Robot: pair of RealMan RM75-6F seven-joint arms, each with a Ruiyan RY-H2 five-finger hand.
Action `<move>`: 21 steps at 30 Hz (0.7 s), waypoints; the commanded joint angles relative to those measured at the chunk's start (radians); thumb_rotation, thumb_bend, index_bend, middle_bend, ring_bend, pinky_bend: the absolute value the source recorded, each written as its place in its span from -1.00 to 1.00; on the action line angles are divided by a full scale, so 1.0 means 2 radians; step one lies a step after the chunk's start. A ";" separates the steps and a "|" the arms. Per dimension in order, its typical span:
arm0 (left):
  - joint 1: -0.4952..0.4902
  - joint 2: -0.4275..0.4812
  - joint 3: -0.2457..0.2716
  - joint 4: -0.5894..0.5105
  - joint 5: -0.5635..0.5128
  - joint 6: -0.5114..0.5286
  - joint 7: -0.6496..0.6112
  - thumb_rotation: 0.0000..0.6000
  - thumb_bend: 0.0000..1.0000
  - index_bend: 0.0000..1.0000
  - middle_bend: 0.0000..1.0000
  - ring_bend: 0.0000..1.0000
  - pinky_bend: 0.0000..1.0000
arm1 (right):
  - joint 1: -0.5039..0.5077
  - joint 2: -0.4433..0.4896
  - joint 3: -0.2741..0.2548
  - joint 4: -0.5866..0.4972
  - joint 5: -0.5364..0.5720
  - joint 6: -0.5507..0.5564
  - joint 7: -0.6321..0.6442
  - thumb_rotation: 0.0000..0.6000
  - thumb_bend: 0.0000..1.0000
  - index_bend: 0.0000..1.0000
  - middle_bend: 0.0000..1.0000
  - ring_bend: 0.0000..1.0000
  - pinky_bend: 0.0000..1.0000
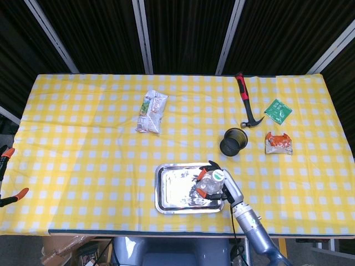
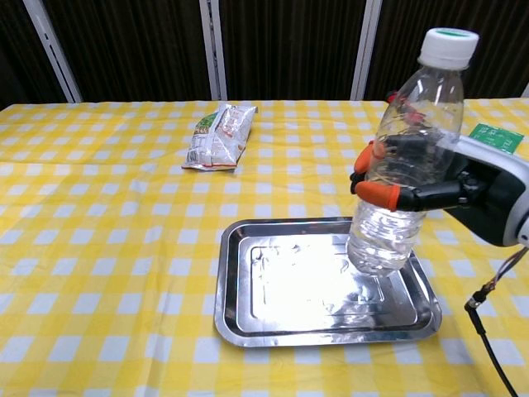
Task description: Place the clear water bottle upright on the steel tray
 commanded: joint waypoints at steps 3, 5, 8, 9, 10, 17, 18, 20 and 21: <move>0.000 0.000 0.001 0.000 0.002 0.001 0.001 1.00 -0.62 -0.91 -1.00 -1.00 -1.00 | 0.012 -0.031 -0.002 0.017 0.005 -0.013 -0.021 1.00 0.66 0.63 0.23 -0.49 -1.00; 0.001 0.000 0.000 0.000 0.001 0.001 0.001 1.00 -0.62 -0.91 -1.00 -1.00 -1.00 | 0.018 -0.049 -0.004 0.030 0.006 -0.019 -0.031 1.00 0.66 0.63 0.23 -0.49 -1.00; 0.000 0.001 -0.001 0.001 -0.002 0.001 -0.002 1.00 -0.62 -0.91 -1.00 -1.00 -1.00 | 0.021 -0.068 -0.005 0.046 0.006 -0.020 -0.040 1.00 0.66 0.63 0.23 -0.49 -1.00; 0.000 0.001 -0.001 0.001 -0.002 0.000 -0.003 1.00 -0.62 -0.91 -1.00 -1.00 -1.00 | 0.021 -0.072 -0.005 0.050 0.006 -0.020 -0.040 1.00 0.66 0.63 0.23 -0.49 -1.00; 0.000 0.001 -0.001 0.002 -0.003 0.000 -0.003 1.00 -0.62 -0.91 -1.00 -1.00 -1.00 | 0.022 -0.078 -0.005 0.055 0.006 -0.019 -0.040 1.00 0.66 0.63 0.23 -0.49 -1.00; -0.001 0.001 0.000 0.002 -0.002 -0.003 -0.002 1.00 -0.62 -0.91 -1.00 -1.00 -1.00 | 0.025 -0.104 0.001 0.088 0.009 -0.017 -0.039 1.00 0.66 0.63 0.23 -0.49 -1.00; -0.001 0.001 0.000 0.002 -0.003 -0.004 -0.001 1.00 -0.62 -0.91 -1.00 -1.00 -1.00 | 0.026 -0.108 0.003 0.094 0.010 -0.016 -0.038 1.00 0.66 0.63 0.23 -0.49 -1.00; -0.002 0.001 0.000 0.002 -0.003 -0.004 0.000 1.00 -0.62 -0.91 -1.00 -1.00 -1.00 | 0.025 -0.113 0.006 0.105 0.011 -0.013 -0.037 1.00 0.66 0.63 0.23 -0.49 -1.00; -0.002 0.000 0.000 0.002 -0.004 -0.004 0.001 1.00 -0.62 -0.91 -1.00 -1.00 -1.00 | 0.025 -0.115 0.008 0.108 0.012 -0.011 -0.035 1.00 0.66 0.63 0.23 -0.49 -1.00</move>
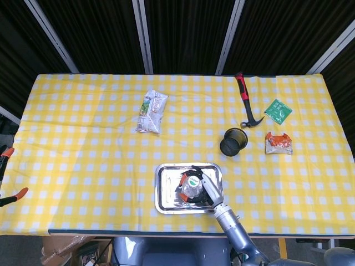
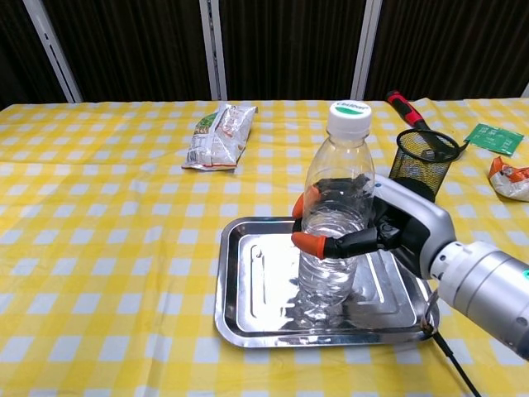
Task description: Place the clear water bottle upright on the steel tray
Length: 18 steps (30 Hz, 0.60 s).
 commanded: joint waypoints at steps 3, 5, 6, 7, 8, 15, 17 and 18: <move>-0.001 -0.001 -0.001 0.000 -0.002 -0.001 0.003 1.00 -0.62 -0.91 -1.00 -1.00 -1.00 | -0.004 -0.013 0.009 0.024 0.002 0.018 0.005 1.00 0.66 0.63 0.23 -0.49 -1.00; -0.001 -0.002 -0.001 0.000 -0.003 -0.003 0.004 1.00 -0.62 -0.91 -1.00 -1.00 -1.00 | -0.008 -0.016 0.010 0.031 0.000 0.026 0.004 1.00 0.66 0.63 0.23 -0.49 -1.00; -0.002 -0.002 0.000 0.000 -0.003 -0.003 0.005 1.00 -0.62 -0.91 -1.00 -1.00 -1.00 | -0.009 -0.017 0.010 0.032 0.000 0.028 0.006 1.00 0.66 0.63 0.23 -0.49 -1.00; -0.002 -0.002 0.000 0.000 -0.003 -0.004 0.006 1.00 -0.62 -0.91 -1.00 -1.00 -1.00 | -0.011 -0.017 0.010 0.034 -0.001 0.031 0.010 1.00 0.66 0.63 0.23 -0.49 -1.00; -0.003 -0.003 0.000 0.000 -0.003 -0.005 0.007 1.00 -0.62 -0.91 -1.00 -1.00 -1.00 | -0.012 -0.018 0.010 0.035 -0.001 0.033 0.011 1.00 0.66 0.63 0.23 -0.49 -1.00; -0.003 -0.005 0.000 0.000 -0.005 -0.006 0.015 1.00 -0.62 -0.91 -1.00 -1.00 -1.00 | -0.016 -0.008 0.003 0.041 -0.003 0.029 0.022 1.00 0.66 0.62 0.23 -0.50 -1.00; -0.004 -0.006 0.000 -0.001 -0.005 -0.006 0.016 1.00 -0.62 -0.91 -1.00 -1.00 -1.00 | -0.016 -0.007 0.002 0.041 -0.003 0.028 0.023 1.00 0.66 0.61 0.23 -0.50 -1.00; -0.004 -0.006 0.000 -0.001 -0.005 -0.006 0.017 1.00 -0.62 -0.91 -1.00 -1.00 -1.00 | -0.016 -0.006 0.001 0.041 -0.004 0.026 0.023 1.00 0.66 0.60 0.23 -0.51 -1.00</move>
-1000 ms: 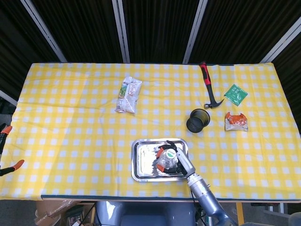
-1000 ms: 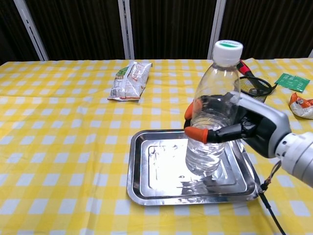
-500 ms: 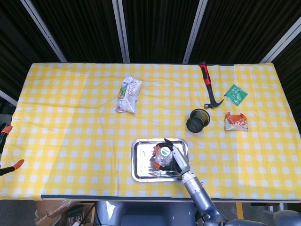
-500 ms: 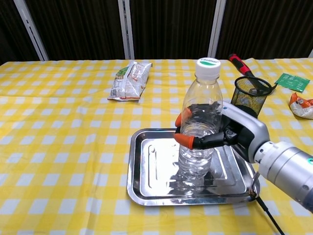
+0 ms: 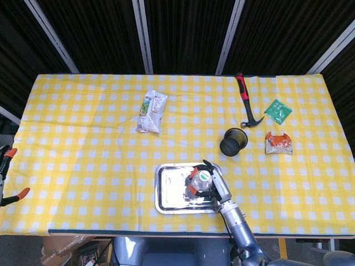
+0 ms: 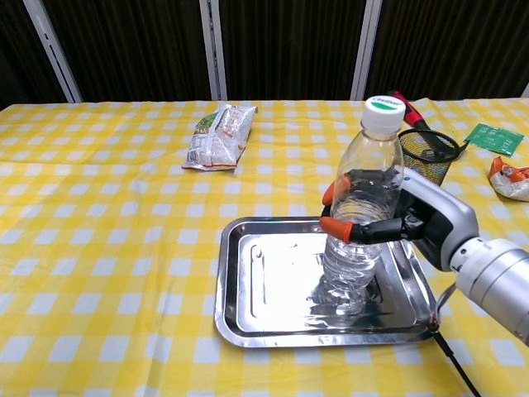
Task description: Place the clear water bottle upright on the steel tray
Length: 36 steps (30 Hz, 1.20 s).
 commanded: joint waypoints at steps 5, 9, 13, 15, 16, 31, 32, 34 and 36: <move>-0.001 -0.001 0.000 0.000 -0.001 -0.001 0.004 1.00 -0.62 -0.91 -1.00 -1.00 -1.00 | 0.003 0.007 -0.007 -0.001 -0.002 -0.013 -0.005 1.00 0.31 0.47 0.22 -0.60 -1.00; -0.001 -0.002 0.000 0.000 -0.001 -0.001 0.005 1.00 -0.62 -0.91 -1.00 -1.00 -1.00 | 0.004 0.010 -0.014 -0.002 -0.005 -0.020 -0.014 1.00 -0.16 0.15 0.04 -0.83 -1.00; -0.001 -0.002 0.001 -0.001 0.000 -0.001 0.006 1.00 -0.62 -0.91 -1.00 -1.00 -1.00 | 0.009 0.020 -0.020 -0.011 -0.004 -0.038 -0.011 1.00 -0.54 -0.28 -0.28 -1.00 -1.00; -0.001 -0.002 0.001 -0.001 0.000 0.000 0.005 1.00 -0.62 -0.91 -1.00 -1.00 -1.00 | 0.012 0.027 -0.022 -0.016 -0.004 -0.048 -0.008 1.00 -0.61 -0.45 -0.40 -1.00 -1.00; 0.000 -0.001 0.001 -0.001 0.000 0.001 0.004 1.00 -0.62 -0.91 -1.00 -1.00 -1.00 | 0.014 0.030 -0.023 -0.019 -0.004 -0.053 -0.004 1.00 -0.63 -0.53 -0.48 -1.00 -1.00; 0.000 -0.001 0.001 0.000 0.001 0.001 0.003 1.00 -0.62 -0.91 -1.00 -1.00 -1.00 | 0.018 0.088 -0.033 -0.043 0.002 -0.090 0.011 1.00 -0.71 -0.98 -0.88 -1.00 -1.00; 0.000 -0.001 0.001 0.000 0.000 0.001 0.003 1.00 -0.62 -0.91 -1.00 -1.00 -1.00 | 0.017 0.096 -0.034 -0.046 0.001 -0.088 0.012 1.00 -0.71 -0.98 -0.88 -1.00 -1.00; -0.001 -0.002 0.001 0.000 0.000 0.000 0.004 1.00 -0.62 -0.91 -1.00 -1.00 -1.00 | 0.009 0.124 -0.033 -0.054 0.001 -0.079 0.016 1.00 -0.71 -0.98 -0.89 -1.00 -1.00; -0.001 -0.002 0.001 0.000 0.000 0.000 0.005 1.00 -0.62 -0.91 -1.00 -1.00 -1.00 | 0.001 0.149 -0.030 -0.059 0.002 -0.067 0.026 1.00 -0.71 -0.98 -0.89 -1.00 -1.00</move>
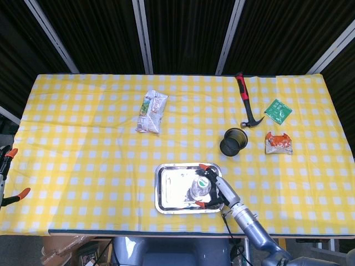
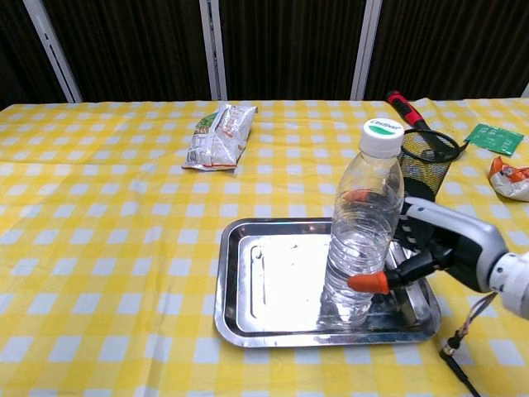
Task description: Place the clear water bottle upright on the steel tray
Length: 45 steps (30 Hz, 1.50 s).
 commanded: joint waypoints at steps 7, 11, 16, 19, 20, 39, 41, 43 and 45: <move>0.000 -0.003 0.002 -0.002 0.002 0.001 0.007 1.00 -0.62 -0.91 -1.00 -1.00 -1.00 | -0.047 0.172 -0.015 -0.025 -0.028 0.038 0.093 1.00 -0.72 -0.98 -0.89 -1.00 -1.00; -0.001 -0.004 0.001 -0.002 -0.001 -0.001 0.010 1.00 -0.62 -0.91 -1.00 -1.00 -1.00 | -0.057 0.258 -0.060 -0.023 -0.076 0.026 0.146 1.00 -0.72 -0.95 -0.89 -1.00 -1.00; -0.003 -0.006 0.000 -0.002 -0.008 -0.007 0.011 1.00 -0.62 -0.91 -1.00 -1.00 -1.00 | -0.091 0.287 -0.064 0.011 -0.070 0.080 0.071 1.00 -0.72 -0.94 -0.89 -1.00 -1.00; -0.004 -0.006 -0.003 0.000 -0.015 -0.012 0.009 1.00 -0.62 -0.91 -1.00 -1.00 -1.00 | -0.118 0.257 -0.043 0.022 -0.029 0.134 -0.062 1.00 -0.72 -0.94 -0.89 -1.00 -1.00; -0.005 -0.006 -0.004 0.001 -0.017 -0.013 0.009 1.00 -0.62 -0.91 -1.00 -1.00 -1.00 | -0.126 0.244 -0.037 0.027 -0.021 0.155 -0.113 1.00 -0.72 -0.93 -0.89 -1.00 -1.00; -0.006 -0.001 -0.007 0.008 -0.023 -0.018 -0.009 1.00 -0.62 -0.91 -1.00 -1.00 -1.00 | -0.167 0.175 -0.025 0.065 -0.014 0.250 -0.389 1.00 -0.72 -0.83 -0.93 -1.00 -1.00; -0.006 0.000 -0.007 0.009 -0.022 -0.018 -0.010 1.00 -0.62 -0.91 -1.00 -1.00 -1.00 | -0.169 0.179 -0.025 0.059 -0.013 0.247 -0.391 1.00 -0.72 -0.79 -0.93 -1.00 -1.00; -0.006 0.000 -0.007 0.010 -0.023 -0.018 -0.012 1.00 -0.62 -0.91 -1.00 -1.00 -1.00 | -0.169 0.183 -0.025 0.052 -0.012 0.246 -0.394 1.00 -0.72 -0.76 -0.93 -1.00 -1.00; -0.007 0.000 -0.007 0.011 -0.025 -0.020 -0.013 1.00 -0.62 -0.91 -1.00 -1.00 -1.00 | -0.170 0.188 -0.025 0.044 -0.014 0.245 -0.396 1.00 -0.72 -0.75 -0.93 -1.00 -1.00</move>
